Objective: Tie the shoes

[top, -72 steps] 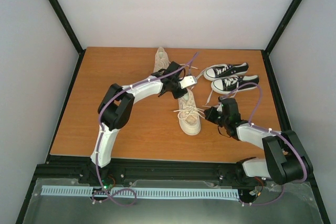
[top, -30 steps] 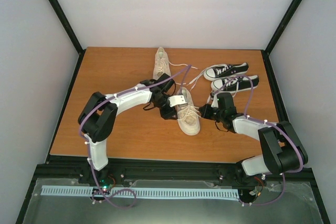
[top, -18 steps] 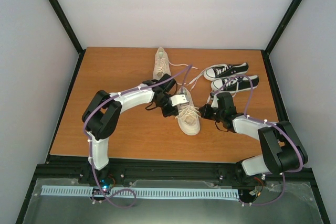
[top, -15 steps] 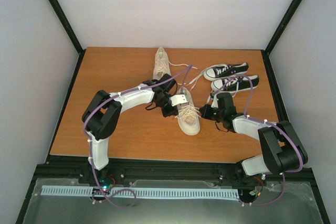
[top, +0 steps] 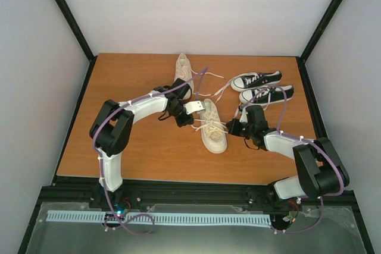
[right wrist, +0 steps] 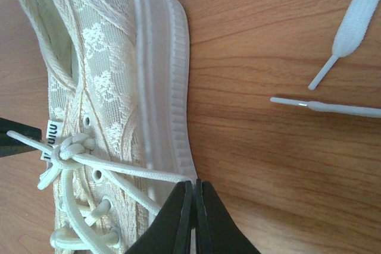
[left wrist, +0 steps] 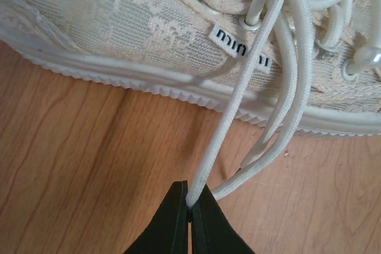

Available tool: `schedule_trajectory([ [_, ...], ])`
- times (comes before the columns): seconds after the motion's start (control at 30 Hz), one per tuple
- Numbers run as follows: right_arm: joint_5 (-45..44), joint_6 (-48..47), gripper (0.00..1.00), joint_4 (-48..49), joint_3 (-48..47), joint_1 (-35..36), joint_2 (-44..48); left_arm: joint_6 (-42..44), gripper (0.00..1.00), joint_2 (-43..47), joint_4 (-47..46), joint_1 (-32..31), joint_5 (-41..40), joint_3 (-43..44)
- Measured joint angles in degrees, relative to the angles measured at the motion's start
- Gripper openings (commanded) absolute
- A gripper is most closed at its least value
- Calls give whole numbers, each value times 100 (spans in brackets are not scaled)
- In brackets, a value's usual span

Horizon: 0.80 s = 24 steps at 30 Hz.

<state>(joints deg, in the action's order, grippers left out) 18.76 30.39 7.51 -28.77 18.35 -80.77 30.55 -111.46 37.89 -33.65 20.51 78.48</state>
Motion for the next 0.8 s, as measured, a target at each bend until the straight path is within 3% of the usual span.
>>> schedule_trajectory([
  [0.27,70,4,3,50,0,0,-105,79,2,-24,0,15,-79,0],
  [0.37,107,-26,16,44,0,0,-105,114,33,-55,31,17,-31,0],
  [0.47,66,-122,26,-131,-4,-4,-76,201,54,-46,216,44,48,4],
  [0.6,-260,-341,32,-726,-111,-11,389,448,59,26,636,101,94,131],
  [0.8,-780,-555,35,-1392,-501,-11,909,750,64,444,1119,227,94,323],
])
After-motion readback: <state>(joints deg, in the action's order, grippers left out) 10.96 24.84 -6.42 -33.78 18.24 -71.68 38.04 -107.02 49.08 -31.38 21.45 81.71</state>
